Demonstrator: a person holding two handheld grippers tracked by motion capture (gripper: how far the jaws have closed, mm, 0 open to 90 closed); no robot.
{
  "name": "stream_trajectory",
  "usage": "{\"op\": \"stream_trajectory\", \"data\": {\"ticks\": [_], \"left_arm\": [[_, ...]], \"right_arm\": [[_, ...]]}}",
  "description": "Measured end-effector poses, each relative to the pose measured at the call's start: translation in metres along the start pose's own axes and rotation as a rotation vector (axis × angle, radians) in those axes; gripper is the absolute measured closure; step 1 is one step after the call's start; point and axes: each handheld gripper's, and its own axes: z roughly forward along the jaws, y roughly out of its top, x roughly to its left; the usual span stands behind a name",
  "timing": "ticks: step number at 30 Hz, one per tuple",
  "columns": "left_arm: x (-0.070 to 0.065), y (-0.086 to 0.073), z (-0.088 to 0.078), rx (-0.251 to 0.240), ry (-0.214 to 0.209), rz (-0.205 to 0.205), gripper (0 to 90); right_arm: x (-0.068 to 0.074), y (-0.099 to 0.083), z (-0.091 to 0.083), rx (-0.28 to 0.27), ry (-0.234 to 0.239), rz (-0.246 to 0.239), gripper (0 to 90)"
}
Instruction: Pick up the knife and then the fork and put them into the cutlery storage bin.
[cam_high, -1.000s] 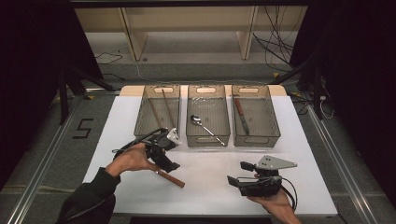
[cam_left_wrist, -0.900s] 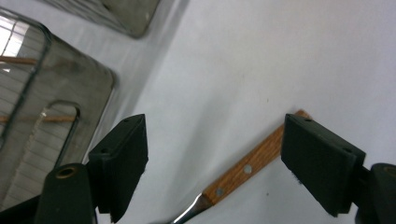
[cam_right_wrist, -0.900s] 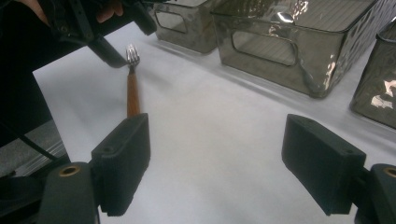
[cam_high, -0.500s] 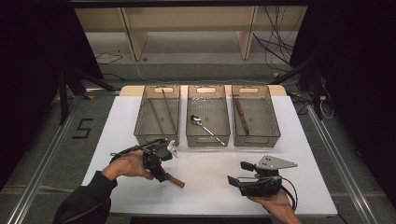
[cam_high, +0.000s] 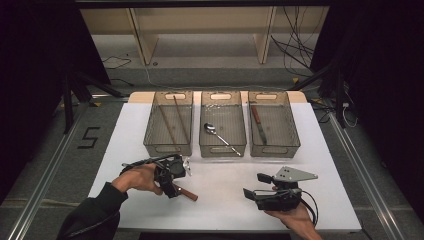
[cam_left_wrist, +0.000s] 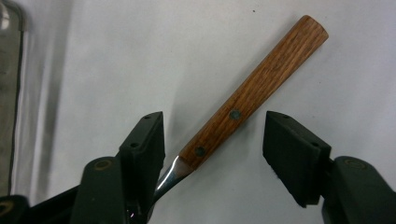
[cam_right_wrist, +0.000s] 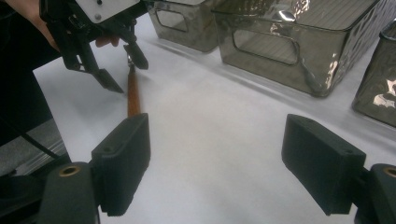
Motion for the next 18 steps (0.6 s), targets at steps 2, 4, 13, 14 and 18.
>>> {"op": "stream_trajectory", "data": {"ticks": [2,4,13,14,18], "left_arm": [[0.0015,0.0008,0.0014,0.017,-0.006,0.013,43.8],[0.0023,0.0014,0.0030,0.033,-0.020,0.024,46.1],[0.0055,0.0022,0.0087,0.065,-0.035,0.044,54.8],[0.0056,0.0026,0.0086,0.068,-0.032,0.049,55.4],[0.0059,0.0033,0.0084,0.070,-0.030,0.059,58.6]], "right_arm": [[-0.0001,0.0000,-0.0001,0.000,0.000,0.001,24.6],[0.0000,0.0000,0.0000,0.001,0.001,0.001,24.6],[0.0000,-0.0001,-0.0004,0.000,0.001,0.000,24.7],[0.0000,-0.0001,-0.0003,0.000,0.001,0.000,24.7],[0.0001,-0.0001,-0.0002,0.000,0.001,0.000,24.8]]}}
